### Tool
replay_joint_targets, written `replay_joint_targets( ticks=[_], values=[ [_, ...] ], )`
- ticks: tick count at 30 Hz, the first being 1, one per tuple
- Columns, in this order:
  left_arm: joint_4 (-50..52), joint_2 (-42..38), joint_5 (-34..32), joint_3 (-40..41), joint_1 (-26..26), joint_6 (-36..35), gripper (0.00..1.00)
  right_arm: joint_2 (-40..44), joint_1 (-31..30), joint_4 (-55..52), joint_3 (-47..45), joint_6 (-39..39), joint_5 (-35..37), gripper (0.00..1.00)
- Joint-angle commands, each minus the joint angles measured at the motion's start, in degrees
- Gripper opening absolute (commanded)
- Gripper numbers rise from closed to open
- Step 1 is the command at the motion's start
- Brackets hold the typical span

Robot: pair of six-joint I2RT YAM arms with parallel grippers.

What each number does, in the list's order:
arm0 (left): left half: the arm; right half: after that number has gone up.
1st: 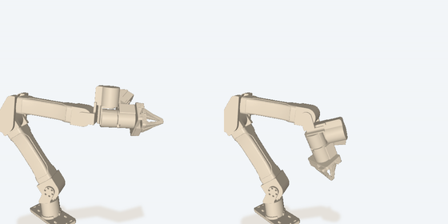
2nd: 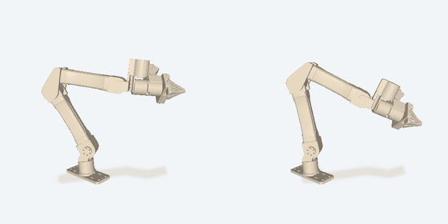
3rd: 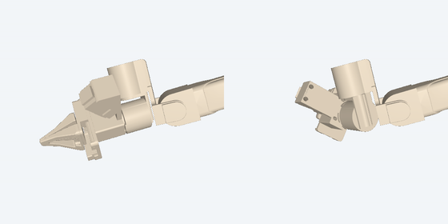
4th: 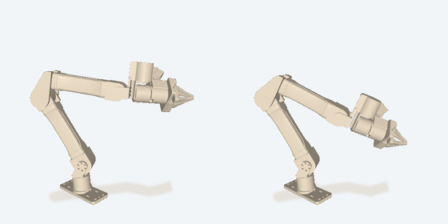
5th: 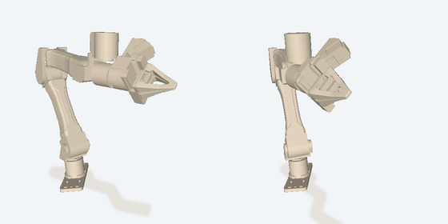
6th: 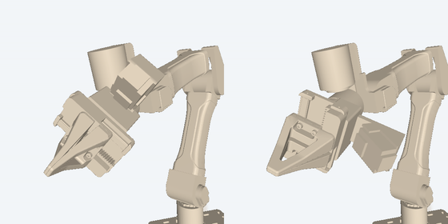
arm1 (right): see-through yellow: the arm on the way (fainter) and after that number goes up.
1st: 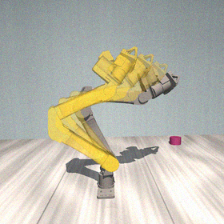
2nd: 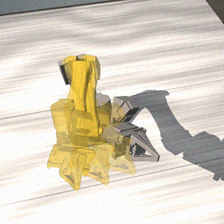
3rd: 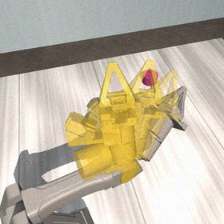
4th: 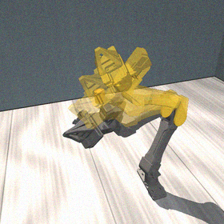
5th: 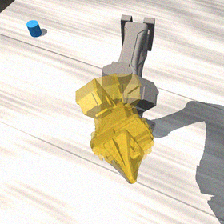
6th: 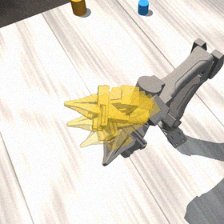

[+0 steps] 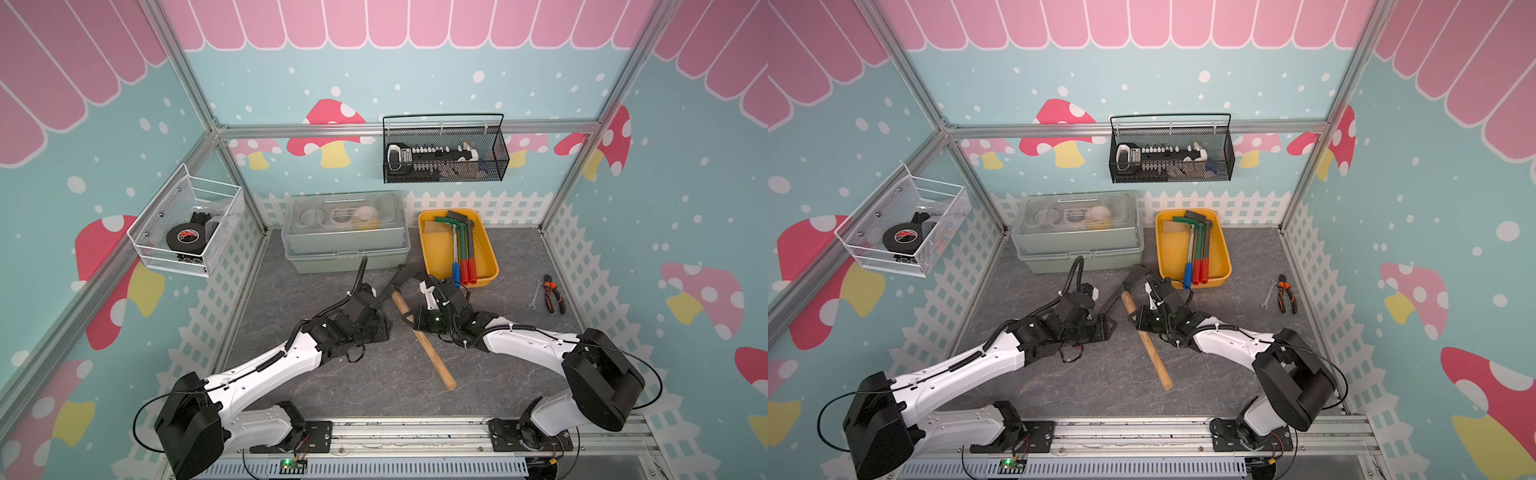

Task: Put the small hoe into the storage box
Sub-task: Pick up the hoe from the center of the board.

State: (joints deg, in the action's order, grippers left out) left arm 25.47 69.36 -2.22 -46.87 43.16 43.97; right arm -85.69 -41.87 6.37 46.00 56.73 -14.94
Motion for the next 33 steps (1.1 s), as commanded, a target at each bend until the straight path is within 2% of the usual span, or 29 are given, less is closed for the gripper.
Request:
replay_joint_targets(
  ticks=[1,4,10,20,26,33],
  values=[
    [-4.3,0.0,1.7,0.7,-1.2,1.0,0.5,2.6,0.5,1.2,3.2,-2.5,-1.1,0.15],
    [-5.8,0.8,2.3,0.0,-1.5,1.3,0.54,3.8,0.9,-0.3,3.6,-3.3,-1.8,0.15],
    [-5.9,3.2,4.0,-2.5,-1.6,0.8,0.55,7.1,2.7,-6.1,5.1,-5.5,-1.9,0.15],
    [-3.9,2.7,2.9,-3.6,-1.8,-0.1,0.56,10.3,13.5,-14.9,10.0,-9.0,-5.7,0.15],
    [-3.0,1.0,2.4,-2.4,-1.8,-0.2,0.56,8.1,20.0,-16.6,14.5,-10.6,-8.5,0.15],
    [-1.5,-0.9,1.9,-1.9,-1.9,-0.3,0.56,2.0,24.7,-15.4,19.9,-9.5,-10.9,0.15]
  ],
)
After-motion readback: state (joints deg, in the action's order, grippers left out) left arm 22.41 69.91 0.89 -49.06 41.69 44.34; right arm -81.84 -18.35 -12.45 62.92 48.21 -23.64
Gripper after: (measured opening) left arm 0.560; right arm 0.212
